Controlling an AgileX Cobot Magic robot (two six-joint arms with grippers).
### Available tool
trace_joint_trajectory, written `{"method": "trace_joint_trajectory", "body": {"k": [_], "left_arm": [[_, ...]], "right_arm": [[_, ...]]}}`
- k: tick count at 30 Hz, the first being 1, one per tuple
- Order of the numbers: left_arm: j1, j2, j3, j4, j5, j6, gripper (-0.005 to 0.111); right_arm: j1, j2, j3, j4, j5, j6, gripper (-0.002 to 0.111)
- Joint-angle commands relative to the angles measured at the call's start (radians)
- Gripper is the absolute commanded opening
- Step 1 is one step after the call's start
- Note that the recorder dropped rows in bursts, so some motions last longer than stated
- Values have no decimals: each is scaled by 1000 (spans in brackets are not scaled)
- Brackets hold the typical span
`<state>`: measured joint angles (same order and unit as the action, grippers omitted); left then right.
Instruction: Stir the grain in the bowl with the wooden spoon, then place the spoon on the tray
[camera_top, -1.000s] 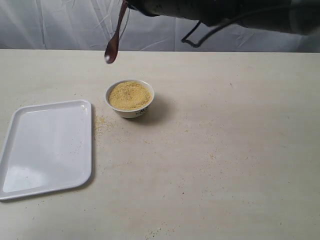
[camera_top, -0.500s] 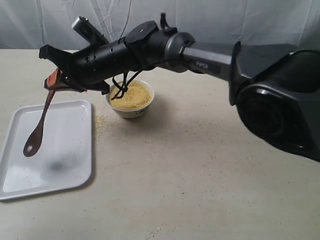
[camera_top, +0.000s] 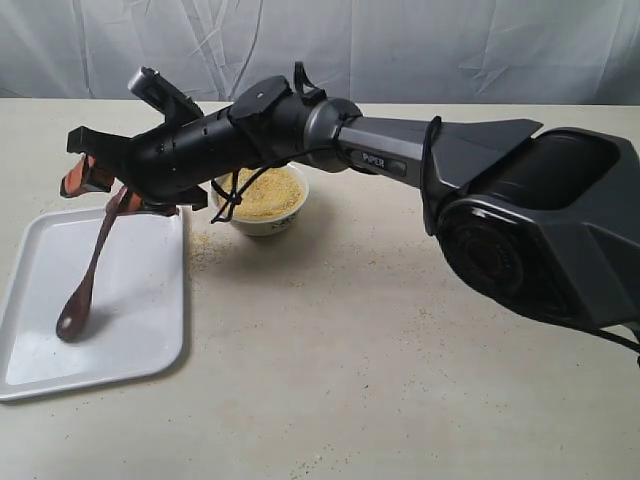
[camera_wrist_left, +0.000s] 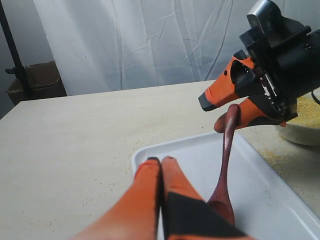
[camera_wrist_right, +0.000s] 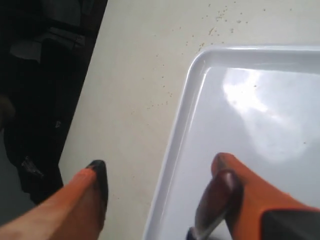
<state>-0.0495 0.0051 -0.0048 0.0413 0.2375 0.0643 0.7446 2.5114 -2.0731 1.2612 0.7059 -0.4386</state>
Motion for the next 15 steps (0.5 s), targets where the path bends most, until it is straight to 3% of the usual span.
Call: {"method": "trace_joint_trajectory", "body": {"k": [1, 7, 11, 13, 14, 15], "left_arm": [[-6, -5, 5, 1, 1, 0, 0], [-6, -5, 5, 1, 1, 0, 0], [-6, -5, 5, 1, 1, 0, 0], [-6, -5, 5, 1, 1, 0, 0], [-6, -5, 5, 1, 1, 0, 0], [-6, -5, 5, 1, 1, 0, 0]], "right_arm": [[0, -19, -6, -159, -70, -6, 61], [2, -64, -6, -484, -223, -6, 61], [-5, -124, -6, -633, -190, 43, 60], [-42, -183, -6, -691, -58, 165, 42], [-78, -214, -6, -738, 65, 187, 19], [-101, -229, -6, -769, 146, 187, 5]]}}
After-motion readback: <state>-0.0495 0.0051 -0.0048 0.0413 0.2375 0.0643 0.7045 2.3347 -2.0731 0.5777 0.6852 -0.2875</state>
